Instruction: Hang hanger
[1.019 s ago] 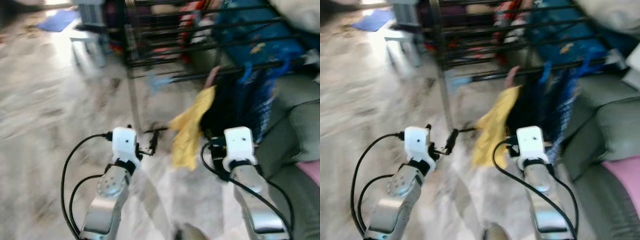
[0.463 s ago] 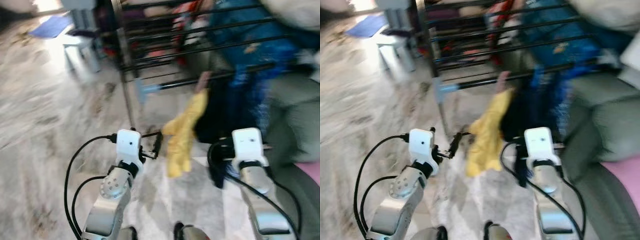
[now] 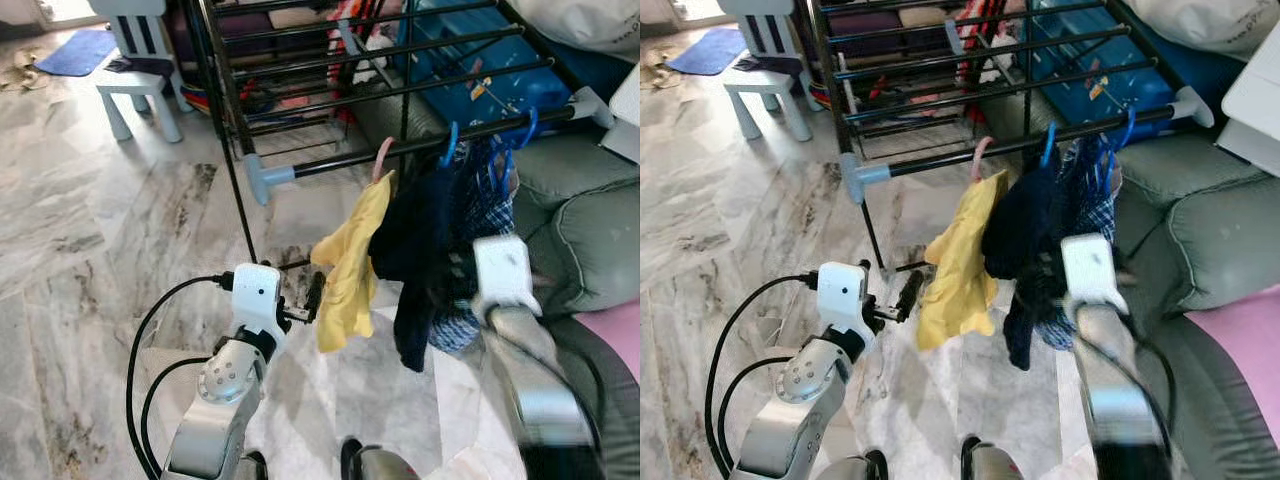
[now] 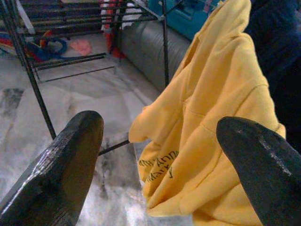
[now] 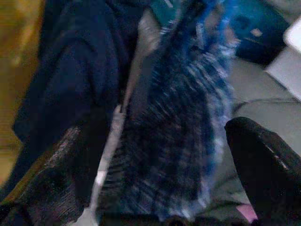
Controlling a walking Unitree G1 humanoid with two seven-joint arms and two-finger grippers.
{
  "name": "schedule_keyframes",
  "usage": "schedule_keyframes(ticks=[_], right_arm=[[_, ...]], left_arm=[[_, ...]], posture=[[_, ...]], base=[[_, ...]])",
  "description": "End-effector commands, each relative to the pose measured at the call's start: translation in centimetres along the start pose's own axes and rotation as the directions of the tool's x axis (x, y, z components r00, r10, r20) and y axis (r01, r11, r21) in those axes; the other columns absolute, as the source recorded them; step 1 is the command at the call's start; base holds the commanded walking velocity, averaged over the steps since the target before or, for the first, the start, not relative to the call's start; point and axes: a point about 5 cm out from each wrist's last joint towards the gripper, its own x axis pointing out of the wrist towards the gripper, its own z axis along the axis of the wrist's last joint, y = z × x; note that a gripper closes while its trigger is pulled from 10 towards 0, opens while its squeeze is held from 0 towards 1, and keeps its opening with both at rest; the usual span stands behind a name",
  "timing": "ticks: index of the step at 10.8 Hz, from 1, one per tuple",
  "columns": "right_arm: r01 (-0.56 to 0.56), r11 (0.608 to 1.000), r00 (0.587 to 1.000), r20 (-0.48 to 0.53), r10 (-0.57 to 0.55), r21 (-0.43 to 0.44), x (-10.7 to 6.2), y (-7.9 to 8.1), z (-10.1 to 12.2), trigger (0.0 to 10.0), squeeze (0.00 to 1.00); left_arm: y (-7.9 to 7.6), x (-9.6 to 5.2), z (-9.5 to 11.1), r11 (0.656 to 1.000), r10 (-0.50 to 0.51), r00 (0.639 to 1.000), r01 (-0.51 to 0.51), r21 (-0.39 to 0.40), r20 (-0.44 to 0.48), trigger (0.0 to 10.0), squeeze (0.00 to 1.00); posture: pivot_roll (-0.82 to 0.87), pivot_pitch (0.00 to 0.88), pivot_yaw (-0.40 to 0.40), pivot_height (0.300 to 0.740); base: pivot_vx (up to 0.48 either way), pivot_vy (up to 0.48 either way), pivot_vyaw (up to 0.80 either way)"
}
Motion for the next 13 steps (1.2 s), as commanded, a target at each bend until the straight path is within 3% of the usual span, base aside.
schedule_keyframes(ticks=[1,4,6,8,9,13], right_arm=[[-0.016,1.000,1.000,-0.004,0.016,0.012,0.2,-0.1,-0.1,10.0,0.00],[-0.036,0.999,0.992,0.120,0.035,0.008,1.2,0.3,2.7,10.0,0.00],[-0.165,0.985,0.975,0.160,0.155,0.055,0.7,2.5,2.9,10.0,0.00],[-0.240,0.968,0.967,0.106,0.232,0.067,0.4,4.3,1.9,10.0,0.00],[-0.260,0.962,0.965,0.064,0.256,0.080,0.5,4.7,1.1,0.0,0.00],[-0.195,0.978,0.980,-0.023,0.197,0.075,1.6,3.8,0.2,0.0,0.00]], left_arm=[[-0.2,-0.2,0.1,1.000,0.001,1.000,-0.001,-0.017,0.002,10.0,0.00],[-0.3,-0.3,0.1,1.000,0.010,1.000,-0.010,-0.018,0.002,10.0,0.00],[-0.4,-0.3,-0.1,1.000,0.007,1.000,-0.007,-0.018,-0.003,10.0,0.00],[-0.5,-0.1,-0.2,1.000,-0.003,1.000,0.003,-0.017,-0.006,10.0,0.00],[-0.6,0.0,-0.2,1.000,-0.009,1.000,0.009,-0.015,-0.007,10.0,0.00],[-0.5,0.1,-0.2,1.000,-0.006,1.000,0.006,-0.012,-0.008,10.0,0.00]], posture=[[-0.11,0.259,-0.016,0.740],[-0.10,0.258,-0.020,0.740],[-0.11,0.260,-0.021,0.740],[-0.12,0.259,-0.019,0.740],[-0.12,0.257,-0.019,0.740],[-0.12,0.250,-0.019,0.740]], base=[[0.000,0.000,0.00],[0.000,0.000,0.00],[0.000,0.000,0.00],[0.000,0.000,0.00],[0.000,0.000,0.00],[0.000,0.000,0.00]])
